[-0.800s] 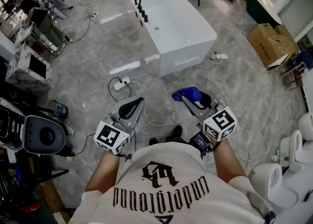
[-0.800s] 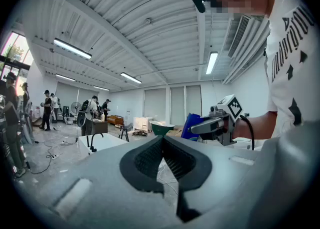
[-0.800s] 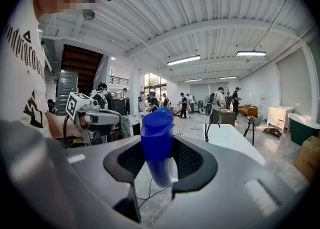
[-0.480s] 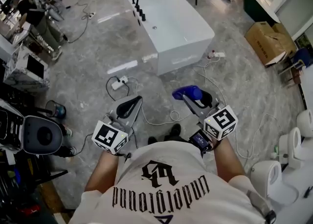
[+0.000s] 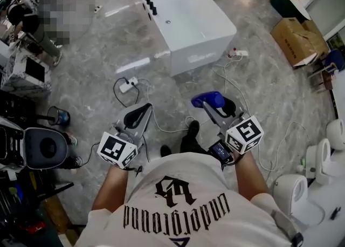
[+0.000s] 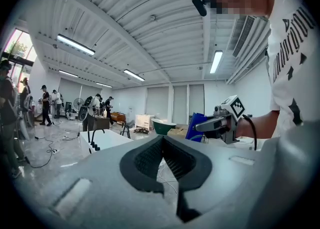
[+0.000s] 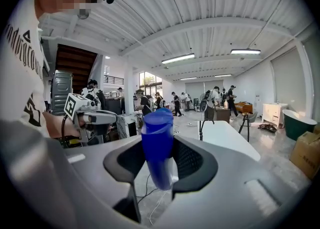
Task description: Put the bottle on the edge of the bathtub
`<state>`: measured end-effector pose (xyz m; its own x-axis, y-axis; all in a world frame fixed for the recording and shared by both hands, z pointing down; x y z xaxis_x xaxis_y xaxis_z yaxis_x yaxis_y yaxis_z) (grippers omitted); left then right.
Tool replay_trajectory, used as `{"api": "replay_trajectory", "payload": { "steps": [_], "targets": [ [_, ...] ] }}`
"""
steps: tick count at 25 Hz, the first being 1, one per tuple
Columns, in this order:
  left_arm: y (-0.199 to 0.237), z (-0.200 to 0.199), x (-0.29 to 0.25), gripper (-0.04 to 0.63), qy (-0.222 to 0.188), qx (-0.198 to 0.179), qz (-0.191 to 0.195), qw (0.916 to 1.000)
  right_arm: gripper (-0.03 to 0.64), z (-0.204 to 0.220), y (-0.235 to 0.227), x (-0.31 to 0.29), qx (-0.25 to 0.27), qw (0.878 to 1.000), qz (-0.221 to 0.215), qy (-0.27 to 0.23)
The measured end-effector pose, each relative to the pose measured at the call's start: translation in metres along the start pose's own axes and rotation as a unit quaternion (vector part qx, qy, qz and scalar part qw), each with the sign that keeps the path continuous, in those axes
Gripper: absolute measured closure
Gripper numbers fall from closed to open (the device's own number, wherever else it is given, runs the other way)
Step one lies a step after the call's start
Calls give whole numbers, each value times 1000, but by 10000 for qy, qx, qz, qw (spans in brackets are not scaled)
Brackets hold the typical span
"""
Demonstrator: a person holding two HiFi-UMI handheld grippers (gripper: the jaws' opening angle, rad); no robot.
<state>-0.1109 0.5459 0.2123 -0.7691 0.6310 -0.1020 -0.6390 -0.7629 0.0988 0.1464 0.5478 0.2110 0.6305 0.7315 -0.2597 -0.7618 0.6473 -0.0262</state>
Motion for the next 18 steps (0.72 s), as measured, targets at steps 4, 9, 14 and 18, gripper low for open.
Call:
{"api": "replay_trajectory", "payload": {
  "steps": [4, 9, 14, 18],
  "targets": [
    [9, -1, -37, 591, 124, 21, -74, 9999, 462, 3, -42, -10, -49, 10000, -84, 16],
    [21, 1, -103, 589, 301, 89, -110, 9994, 462, 9, -109, -28, -31, 9998, -169, 33],
    [25, -2, -169, 589, 352, 109, -251, 9990, 462, 9, -179, -29, -46, 9996, -279, 9],
    [33, -3, -206, 589, 406, 138, -423, 9982, 461, 9, -224, -35, -58, 9989, -447, 87]
  ]
}}
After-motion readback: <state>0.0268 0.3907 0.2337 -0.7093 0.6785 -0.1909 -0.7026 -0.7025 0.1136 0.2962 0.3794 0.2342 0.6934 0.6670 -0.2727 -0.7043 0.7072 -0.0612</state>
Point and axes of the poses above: the fingertips, and each gripper's own axes: x backward along the fingers, y to its left, z out of its underside, the point moved 6 cm from there along x, backward along the fingers, and after that the axes turned 1 degree about x, right-handed, at the moved point
